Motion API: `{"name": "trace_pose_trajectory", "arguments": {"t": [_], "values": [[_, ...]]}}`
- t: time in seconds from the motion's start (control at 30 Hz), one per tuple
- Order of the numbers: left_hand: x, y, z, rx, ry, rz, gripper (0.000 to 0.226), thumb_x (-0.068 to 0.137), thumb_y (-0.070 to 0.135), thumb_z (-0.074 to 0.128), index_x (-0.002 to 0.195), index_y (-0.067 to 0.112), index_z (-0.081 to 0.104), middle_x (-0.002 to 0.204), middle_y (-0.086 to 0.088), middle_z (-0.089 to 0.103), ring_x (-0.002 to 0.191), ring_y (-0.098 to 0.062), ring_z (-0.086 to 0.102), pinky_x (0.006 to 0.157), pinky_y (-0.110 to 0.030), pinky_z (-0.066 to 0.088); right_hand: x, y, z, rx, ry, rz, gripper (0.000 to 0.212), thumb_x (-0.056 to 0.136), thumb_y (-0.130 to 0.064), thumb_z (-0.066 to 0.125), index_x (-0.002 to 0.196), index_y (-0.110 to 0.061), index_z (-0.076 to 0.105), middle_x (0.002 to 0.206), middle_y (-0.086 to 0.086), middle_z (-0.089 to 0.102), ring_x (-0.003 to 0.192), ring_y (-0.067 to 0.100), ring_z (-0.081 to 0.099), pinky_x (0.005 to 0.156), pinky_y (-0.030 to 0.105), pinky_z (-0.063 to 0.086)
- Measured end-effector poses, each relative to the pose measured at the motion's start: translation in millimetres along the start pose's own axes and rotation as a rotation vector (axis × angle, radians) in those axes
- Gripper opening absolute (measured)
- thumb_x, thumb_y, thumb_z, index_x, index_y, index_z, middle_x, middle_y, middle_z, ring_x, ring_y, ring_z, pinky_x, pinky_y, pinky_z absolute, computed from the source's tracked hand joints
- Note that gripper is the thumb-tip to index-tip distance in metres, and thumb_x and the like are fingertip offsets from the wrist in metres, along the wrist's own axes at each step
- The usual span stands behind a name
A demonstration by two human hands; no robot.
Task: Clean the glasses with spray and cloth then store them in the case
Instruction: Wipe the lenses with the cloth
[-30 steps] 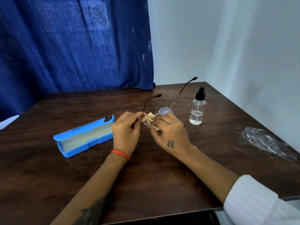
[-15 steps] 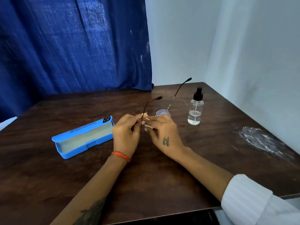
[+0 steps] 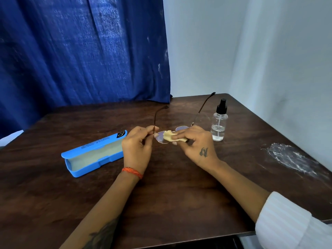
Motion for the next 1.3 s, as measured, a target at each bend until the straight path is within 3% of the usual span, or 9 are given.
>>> {"name": "trace_pose_trajectory", "arguments": {"t": [0.2, 0.37, 0.47, 0.63, 0.73, 0.9, 1.07, 1.17, 1.3], "values": [[4, -7, -4, -0.028, 0.039, -0.043, 0.026, 0.075, -0.006, 0.068, 0.096, 0.01, 0.071, 0.081, 0.003, 0.063, 0.08, 0.001, 0.057, 0.074, -0.011, 0.048, 4, 24, -32, 0.143, 0.338, 0.299, 0.02, 0.072, -0.01, 0.072, 0.086, -0.018, 0.059, 0.082, -0.001, 0.062, 0.07, 0.014, 0.057, 0.058, 0.023, 0.044], [3, -10, -2, -0.065, 0.024, -0.087, 0.026, 0.075, -0.002, 0.069, 0.097, 0.011, 0.071, 0.083, 0.004, 0.063, 0.082, 0.008, 0.058, 0.075, -0.005, 0.046, 0, 54, -10, 0.408, 0.137, 0.635, 0.043, 0.083, -0.013, 0.067, 0.122, -0.026, 0.052, 0.11, -0.004, 0.063, 0.103, 0.013, 0.059, 0.084, 0.032, 0.05], [2, -12, 1, -0.123, 0.006, -0.155, 0.026, 0.076, 0.001, 0.07, 0.098, 0.015, 0.07, 0.085, 0.003, 0.064, 0.082, 0.001, 0.06, 0.076, -0.006, 0.047, -1, 52, -5, 0.403, 0.075, 0.623, 0.032, 0.085, -0.013, 0.065, 0.116, -0.02, 0.062, 0.107, 0.0, 0.067, 0.101, 0.017, 0.061, 0.083, 0.033, 0.049], [1, -13, 4, -0.158, -0.017, -0.198, 0.024, 0.076, 0.003, 0.07, 0.098, 0.012, 0.07, 0.088, 0.002, 0.065, 0.083, 0.001, 0.061, 0.077, -0.006, 0.047, -1, 47, -6, 0.341, 0.086, 0.614, 0.032, 0.084, -0.017, 0.067, 0.114, -0.023, 0.058, 0.082, 0.0, 0.062, 0.075, 0.01, 0.055, 0.069, 0.029, 0.045], [2, -16, 2, -0.167, -0.008, -0.203, 0.025, 0.076, 0.004, 0.07, 0.097, 0.016, 0.069, 0.083, 0.007, 0.062, 0.081, 0.006, 0.058, 0.075, -0.005, 0.046, -2, 54, -13, 0.353, 0.167, 0.654, 0.032, 0.083, -0.021, 0.068, 0.11, -0.027, 0.053, 0.084, 0.004, 0.064, 0.073, 0.012, 0.056, 0.072, 0.034, 0.047], [2, -19, 4, -0.185, -0.037, -0.199, 0.024, 0.076, 0.003, 0.07, 0.098, 0.014, 0.069, 0.084, 0.006, 0.063, 0.081, 0.006, 0.059, 0.075, -0.005, 0.046, 0, 57, -11, 0.33, 0.088, 0.687, 0.023, 0.088, -0.022, 0.061, 0.109, -0.018, 0.067, 0.1, 0.002, 0.066, 0.088, 0.014, 0.056, 0.077, 0.035, 0.046], [-2, -25, 8, -0.376, -0.01, -0.411, 0.026, 0.079, 0.003, 0.067, 0.101, 0.017, 0.066, 0.097, -0.002, 0.068, 0.087, 0.002, 0.064, 0.084, -0.016, 0.052, -1, 56, -14, 0.363, 0.122, 0.729, 0.019, 0.089, -0.026, 0.06, 0.094, -0.011, 0.07, 0.082, 0.002, 0.065, 0.066, 0.011, 0.052, 0.065, 0.031, 0.042], [-9, -21, 17, -0.599, -0.007, -0.625, 0.045, 0.079, 0.007, 0.067, 0.121, 0.016, 0.055, 0.108, 0.0, 0.065, 0.095, 0.0, 0.063, 0.089, -0.021, 0.051, -2, 54, -12, 0.379, 0.153, 0.738, 0.016, 0.088, -0.025, 0.061, 0.088, -0.012, 0.07, 0.078, 0.003, 0.065, 0.059, 0.01, 0.05, 0.062, 0.031, 0.042], [-25, -9, 41, -0.94, -0.087, -0.891, 0.1, 0.068, 0.011, 0.074, 0.145, 0.024, 0.011, 0.128, -0.006, 0.054, 0.111, -0.014, 0.058, 0.1, -0.036, 0.044, -4, 53, -10, 0.377, 0.172, 0.741, 0.014, 0.087, -0.026, 0.063, 0.084, -0.015, 0.071, 0.08, 0.011, 0.068, 0.06, 0.013, 0.052, 0.063, 0.035, 0.043]]}}
Point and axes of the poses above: each hand's wrist, its own x-axis towards the middle knuckle, its own z-axis out of the palm, y = z × x, the point moved 6 cm from there along x, towards the middle knuckle
